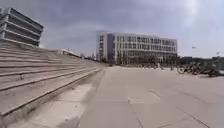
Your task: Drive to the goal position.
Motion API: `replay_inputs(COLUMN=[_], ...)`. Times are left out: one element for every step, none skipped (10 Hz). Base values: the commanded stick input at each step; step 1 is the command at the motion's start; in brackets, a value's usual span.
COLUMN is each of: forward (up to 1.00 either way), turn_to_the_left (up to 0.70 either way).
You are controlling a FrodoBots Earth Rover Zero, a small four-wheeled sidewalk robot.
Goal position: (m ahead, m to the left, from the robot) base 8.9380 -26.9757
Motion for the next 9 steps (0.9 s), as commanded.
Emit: replay_inputs(forward=[1.0,1.0,1.0,1.0,1.0,1.0,1.0,0.82,0.19], turn_to_the_left=[0.0,0.0,0.0,0.0,0.0,0.0,0.0,0.0,0.0])
